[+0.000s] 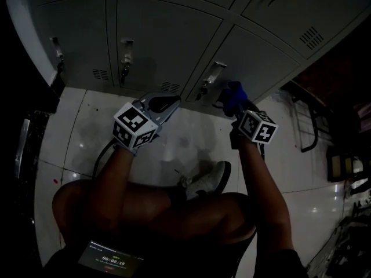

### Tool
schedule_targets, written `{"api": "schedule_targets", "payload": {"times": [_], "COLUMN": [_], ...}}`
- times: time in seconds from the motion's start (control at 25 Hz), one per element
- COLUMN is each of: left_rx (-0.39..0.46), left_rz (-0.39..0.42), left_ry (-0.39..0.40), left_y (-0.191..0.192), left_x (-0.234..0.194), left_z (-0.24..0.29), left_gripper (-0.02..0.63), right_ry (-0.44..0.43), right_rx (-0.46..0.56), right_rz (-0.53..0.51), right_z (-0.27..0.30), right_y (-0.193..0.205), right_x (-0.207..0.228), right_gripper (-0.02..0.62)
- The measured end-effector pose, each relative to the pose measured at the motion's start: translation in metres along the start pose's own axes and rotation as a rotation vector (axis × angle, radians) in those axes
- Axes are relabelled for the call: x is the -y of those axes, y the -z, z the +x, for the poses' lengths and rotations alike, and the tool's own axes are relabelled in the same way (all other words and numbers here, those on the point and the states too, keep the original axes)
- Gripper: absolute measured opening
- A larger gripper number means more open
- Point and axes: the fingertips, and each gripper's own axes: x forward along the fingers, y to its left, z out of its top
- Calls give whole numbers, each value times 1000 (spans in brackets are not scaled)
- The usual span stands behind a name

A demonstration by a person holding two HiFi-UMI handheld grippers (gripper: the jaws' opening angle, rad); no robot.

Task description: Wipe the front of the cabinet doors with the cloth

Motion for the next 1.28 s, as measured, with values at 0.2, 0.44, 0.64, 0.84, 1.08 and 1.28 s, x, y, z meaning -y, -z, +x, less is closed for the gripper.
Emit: {"api": "schedule_targets", "payload": {"times": [0.2,0.44,0.64,0.84,1.08,1.28], "left_rx": [12,16,17,9,-2,-8], "left_rz": [-4,-5,0,2,7,11], "left_ry": [1,2,4,5,8,12], "left_y": [-3,-4,-4,-3,1,3], "left_x": [-1,-1,-1,0,1,2], "left_z": [0,0,0,0,1,2], "left_gripper": [6,6,6,5,6,6], "right_ry": [-41,-66,-31,30,156,261], "right_rx": [-27,-44,-40,-65,-79,-76], "right_rz": [-82,-137,-158,-133,-38,16], "right_z": [38,70,70,54,26,4], "right_y": [15,23,27,31,40,46], "right_x": [-39,-59,-42,-1,73,126], "right_gripper": [75,75,75,75,75,75]}}
